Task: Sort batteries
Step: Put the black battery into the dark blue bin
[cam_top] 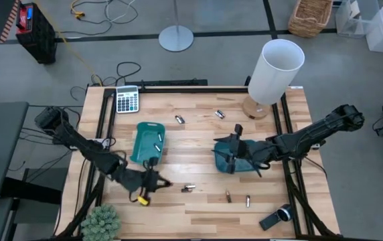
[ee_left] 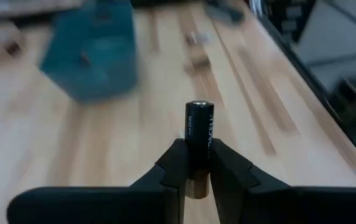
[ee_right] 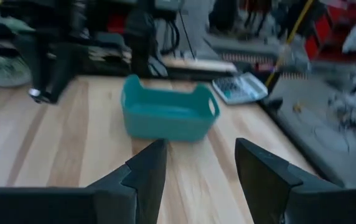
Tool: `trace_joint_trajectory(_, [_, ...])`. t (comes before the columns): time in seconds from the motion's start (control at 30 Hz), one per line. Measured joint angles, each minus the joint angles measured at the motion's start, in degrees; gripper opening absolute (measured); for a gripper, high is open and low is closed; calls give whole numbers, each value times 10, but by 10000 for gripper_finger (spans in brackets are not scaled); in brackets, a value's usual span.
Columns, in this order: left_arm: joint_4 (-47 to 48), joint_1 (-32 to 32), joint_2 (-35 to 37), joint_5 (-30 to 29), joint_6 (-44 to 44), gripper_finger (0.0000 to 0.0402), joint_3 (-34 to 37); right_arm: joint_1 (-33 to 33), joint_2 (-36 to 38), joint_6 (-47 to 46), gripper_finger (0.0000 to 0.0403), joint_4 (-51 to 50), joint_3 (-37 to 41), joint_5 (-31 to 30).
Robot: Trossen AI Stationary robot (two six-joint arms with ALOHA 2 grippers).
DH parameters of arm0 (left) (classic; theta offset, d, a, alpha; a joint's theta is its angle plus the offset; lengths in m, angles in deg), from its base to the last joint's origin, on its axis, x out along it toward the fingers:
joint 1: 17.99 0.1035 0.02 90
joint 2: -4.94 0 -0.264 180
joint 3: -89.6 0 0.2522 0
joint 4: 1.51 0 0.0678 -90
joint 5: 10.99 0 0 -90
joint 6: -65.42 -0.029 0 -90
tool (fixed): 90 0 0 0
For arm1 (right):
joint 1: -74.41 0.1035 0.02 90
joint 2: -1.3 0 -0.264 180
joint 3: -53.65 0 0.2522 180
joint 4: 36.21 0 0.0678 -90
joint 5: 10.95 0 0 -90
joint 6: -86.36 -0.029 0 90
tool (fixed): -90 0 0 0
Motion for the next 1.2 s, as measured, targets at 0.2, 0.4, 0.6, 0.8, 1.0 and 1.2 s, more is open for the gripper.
trace_joint_trajectory(0.2, [-108, 113, -4, 45, -65, 41, -1, 22, 20, 35, 207, 8, 0, -5])
trace_joint_trajectory(0.4, [-183, 211, -25, 104, -79, 39, -1, 62, 76, 85, 207, 9, 0, -59])
trace_joint_trajectory(0.6, [-278, 276, -102, 178, -76, 39, -24, 90, 126, 125, 207, 9, 0, -79])
trace_joint_trajectory(0.8, [-283, 303, -230, 232, -90, 39, -137, 94, 143, 138, 207, 10, 0, -80])
trace_joint_trajectory(1.0, [-268, 318, -348, 282, -96, 39, -269, 94, 143, 145, 207, 11, 0, -80])
trace_joint_trajectory(1.2, [-179, 326, -432, 292, -93, 42, -381, 104, 157, 146, 207, 10, 0, -80])
